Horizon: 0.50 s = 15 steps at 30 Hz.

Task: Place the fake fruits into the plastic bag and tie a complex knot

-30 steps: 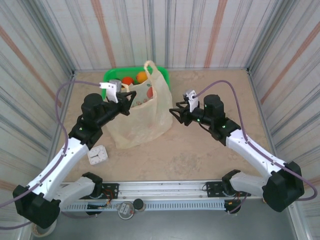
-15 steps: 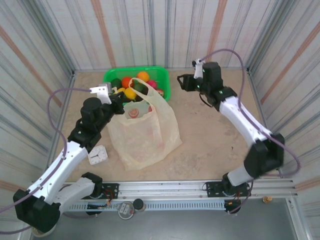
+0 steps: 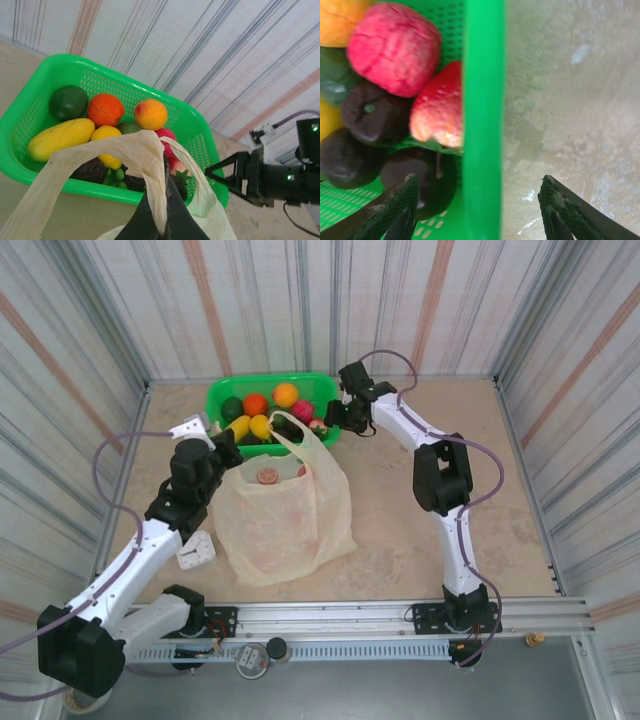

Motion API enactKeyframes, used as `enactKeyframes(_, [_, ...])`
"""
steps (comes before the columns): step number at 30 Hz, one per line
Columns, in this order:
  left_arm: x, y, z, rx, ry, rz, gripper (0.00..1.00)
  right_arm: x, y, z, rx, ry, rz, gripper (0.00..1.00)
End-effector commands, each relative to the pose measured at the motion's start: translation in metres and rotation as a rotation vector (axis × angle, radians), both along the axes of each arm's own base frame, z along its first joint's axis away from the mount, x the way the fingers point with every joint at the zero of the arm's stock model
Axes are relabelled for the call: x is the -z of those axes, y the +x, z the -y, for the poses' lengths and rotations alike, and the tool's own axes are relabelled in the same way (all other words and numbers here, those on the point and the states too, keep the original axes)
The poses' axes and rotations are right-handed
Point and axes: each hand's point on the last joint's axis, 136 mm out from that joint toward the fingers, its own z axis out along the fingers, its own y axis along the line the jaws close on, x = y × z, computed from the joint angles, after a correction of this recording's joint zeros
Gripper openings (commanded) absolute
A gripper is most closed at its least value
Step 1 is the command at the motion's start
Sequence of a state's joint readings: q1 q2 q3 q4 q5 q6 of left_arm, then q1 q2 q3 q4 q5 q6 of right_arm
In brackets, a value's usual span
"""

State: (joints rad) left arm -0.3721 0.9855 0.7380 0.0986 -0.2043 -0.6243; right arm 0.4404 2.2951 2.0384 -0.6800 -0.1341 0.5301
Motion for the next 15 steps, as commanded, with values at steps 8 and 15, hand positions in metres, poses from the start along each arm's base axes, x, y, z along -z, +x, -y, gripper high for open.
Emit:
enactKeyframes(8, [-0.007,0.009,-0.008,-0.050,-0.040,0.038,0.00,0.009,-0.024,0.130,0.411,-0.032,-0.054,0.28])
enactKeyframes(15, [-0.009,0.012,-0.006,-0.045,-0.044,0.033,0.00,0.012,-0.095,0.232,0.739,-0.020,-0.094,0.11])
